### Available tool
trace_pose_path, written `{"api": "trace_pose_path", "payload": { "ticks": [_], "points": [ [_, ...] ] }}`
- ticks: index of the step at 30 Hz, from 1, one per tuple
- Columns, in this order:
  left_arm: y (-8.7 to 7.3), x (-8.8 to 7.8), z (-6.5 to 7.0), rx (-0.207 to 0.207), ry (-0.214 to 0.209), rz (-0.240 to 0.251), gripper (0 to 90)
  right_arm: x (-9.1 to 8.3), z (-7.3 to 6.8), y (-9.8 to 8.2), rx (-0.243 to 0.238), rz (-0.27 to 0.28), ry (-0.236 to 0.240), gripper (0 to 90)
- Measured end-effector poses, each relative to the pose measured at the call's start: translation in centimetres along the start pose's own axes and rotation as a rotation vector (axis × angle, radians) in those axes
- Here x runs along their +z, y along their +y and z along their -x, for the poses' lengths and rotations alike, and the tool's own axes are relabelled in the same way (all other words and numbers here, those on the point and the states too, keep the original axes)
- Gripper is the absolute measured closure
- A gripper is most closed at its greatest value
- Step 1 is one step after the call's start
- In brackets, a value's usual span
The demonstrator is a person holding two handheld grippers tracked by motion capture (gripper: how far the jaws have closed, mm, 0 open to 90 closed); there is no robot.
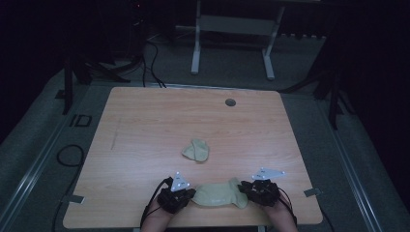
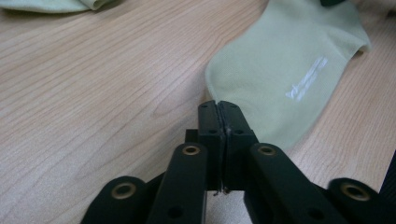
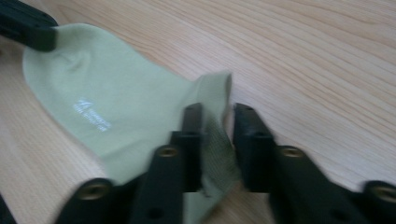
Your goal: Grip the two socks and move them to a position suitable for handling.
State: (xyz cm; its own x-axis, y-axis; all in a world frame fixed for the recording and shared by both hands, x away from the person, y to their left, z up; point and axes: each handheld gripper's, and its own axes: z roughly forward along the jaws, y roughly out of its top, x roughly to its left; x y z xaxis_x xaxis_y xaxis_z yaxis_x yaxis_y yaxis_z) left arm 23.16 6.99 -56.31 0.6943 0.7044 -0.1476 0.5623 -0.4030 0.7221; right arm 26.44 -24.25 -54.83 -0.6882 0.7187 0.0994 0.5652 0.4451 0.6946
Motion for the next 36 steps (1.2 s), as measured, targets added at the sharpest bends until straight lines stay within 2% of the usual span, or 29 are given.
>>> {"api": "trace_pose_path", "payload": {
  "ticks": [1, 2, 5, 7, 8, 10, 12, 16, 19, 22, 24, 30, 36],
  "points": [
    [0.1, -0.4, -0.1, -0.006, 0.000, 0.022, 73.4, -0.1, 0.1, 0.0, 0.007, 0.002, -0.006, 66.5],
    [0.2, -0.6, -0.2, -0.012, -0.009, 0.037, 65.0, -0.6, 0.2, 0.2, 0.006, 0.015, -0.010, 63.1],
    [0.7, -1.4, 0.1, 0.001, -0.017, 0.079, 65.6, -1.6, -0.1, 0.7, -0.017, 0.041, -0.016, 65.5],
    [0.9, -1.8, 0.6, 0.020, -0.016, 0.093, 69.1, -1.9, -0.6, 0.9, -0.045, 0.041, -0.015, 66.3],
    [0.9, -1.8, 0.9, 0.023, -0.029, 0.095, 71.3, -1.9, -0.9, 0.9, -0.054, 0.040, -0.013, 66.3],
    [1.0, -1.5, 1.3, 0.036, -0.047, 0.085, 71.3, -1.6, -1.4, 0.8, -0.066, 0.035, -0.003, 66.0],
    [0.8, -1.0, 1.5, 0.031, -0.064, 0.078, 71.2, -1.2, -1.7, 0.6, -0.072, 0.021, 0.006, 66.6],
    [0.6, 0.1, 1.7, 0.047, -0.060, 0.036, 71.3, -0.4, -1.9, -0.1, -0.080, -0.009, 0.018, 68.0],
    [0.5, 0.8, 1.6, 0.056, -0.075, -0.002, 71.3, 0.1, -2.0, -0.4, -0.092, -0.027, 0.020, 66.2],
    [0.2, 1.3, 1.6, 0.065, -0.072, -0.025, 71.1, 0.5, -1.9, -0.7, -0.104, -0.044, 0.008, 65.2],
    [0.1, 1.3, 1.6, 0.054, -0.072, -0.015, 71.2, 0.7, -2.0, -0.9, -0.116, -0.037, 0.005, 64.9],
    [-0.1, 1.2, 1.6, 0.078, -0.057, -0.012, 71.3, 0.2, -1.7, -1.5, -0.184, -0.035, -0.013, 63.3],
    [-0.2, 1.2, 1.8, 0.092, -0.060, -0.013, 71.3, -0.1, -1.0, -1.9, -0.213, -0.025, 0.013, 63.0]
  ]
}}
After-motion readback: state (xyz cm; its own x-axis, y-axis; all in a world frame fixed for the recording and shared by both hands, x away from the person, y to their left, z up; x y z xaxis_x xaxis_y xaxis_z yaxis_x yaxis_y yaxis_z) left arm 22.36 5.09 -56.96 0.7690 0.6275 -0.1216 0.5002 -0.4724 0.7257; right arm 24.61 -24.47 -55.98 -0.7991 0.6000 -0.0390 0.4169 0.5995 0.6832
